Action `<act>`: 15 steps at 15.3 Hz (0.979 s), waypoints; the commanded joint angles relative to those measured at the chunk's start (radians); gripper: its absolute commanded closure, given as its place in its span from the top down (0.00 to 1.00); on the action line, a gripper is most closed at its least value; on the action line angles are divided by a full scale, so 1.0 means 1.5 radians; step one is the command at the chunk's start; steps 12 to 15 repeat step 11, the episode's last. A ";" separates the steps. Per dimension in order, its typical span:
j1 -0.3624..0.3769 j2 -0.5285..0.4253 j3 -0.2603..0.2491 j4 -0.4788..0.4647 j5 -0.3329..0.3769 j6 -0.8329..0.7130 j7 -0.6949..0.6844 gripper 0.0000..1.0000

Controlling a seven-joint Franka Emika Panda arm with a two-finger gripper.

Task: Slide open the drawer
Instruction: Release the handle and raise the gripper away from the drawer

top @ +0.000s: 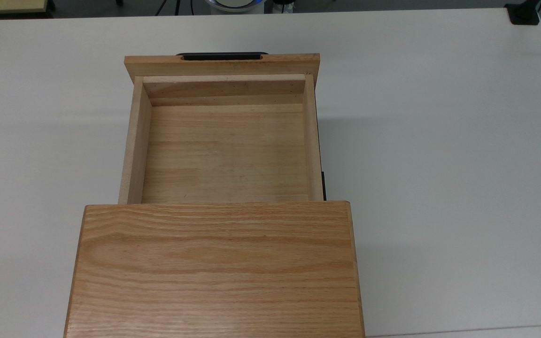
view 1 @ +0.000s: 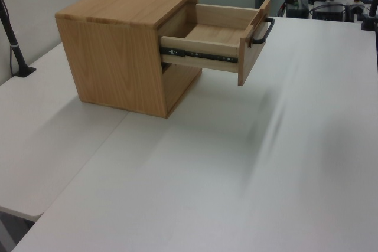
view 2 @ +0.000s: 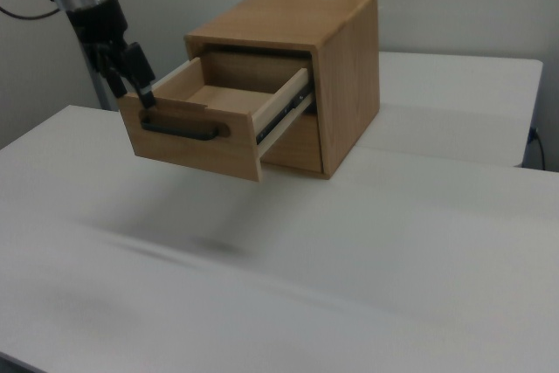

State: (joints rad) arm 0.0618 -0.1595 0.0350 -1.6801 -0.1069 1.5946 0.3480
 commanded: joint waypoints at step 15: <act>-0.012 0.068 -0.022 0.067 -0.011 -0.005 -0.230 1.00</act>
